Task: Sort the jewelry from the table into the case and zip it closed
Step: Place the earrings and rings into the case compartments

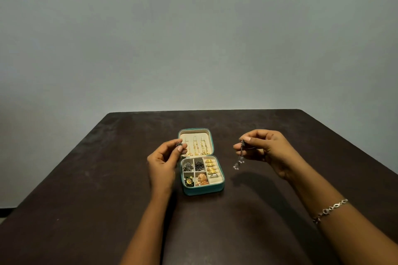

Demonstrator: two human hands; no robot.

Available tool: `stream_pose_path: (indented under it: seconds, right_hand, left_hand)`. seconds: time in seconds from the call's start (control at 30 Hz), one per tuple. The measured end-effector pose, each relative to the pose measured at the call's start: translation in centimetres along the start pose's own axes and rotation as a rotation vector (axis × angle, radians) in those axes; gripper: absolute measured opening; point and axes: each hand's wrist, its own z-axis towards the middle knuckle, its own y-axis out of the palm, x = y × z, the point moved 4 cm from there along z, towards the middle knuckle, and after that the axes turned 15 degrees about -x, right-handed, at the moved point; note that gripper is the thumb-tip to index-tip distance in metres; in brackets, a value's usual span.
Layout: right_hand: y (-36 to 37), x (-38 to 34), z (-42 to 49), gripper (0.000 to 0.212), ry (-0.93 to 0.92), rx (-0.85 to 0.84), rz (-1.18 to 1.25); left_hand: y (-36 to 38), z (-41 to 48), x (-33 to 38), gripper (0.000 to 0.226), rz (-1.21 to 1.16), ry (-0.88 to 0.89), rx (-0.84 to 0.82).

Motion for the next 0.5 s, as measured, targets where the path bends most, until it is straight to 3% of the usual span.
stream_pose_path:
  seconds: [0.5]
  right_hand:
    - [5.6,2.7,5.6,0.011,-0.08,-0.061,0.011]
  left_hand:
    - [-1.4,-0.3,-0.6,0.025,0.055,0.063,0.055]
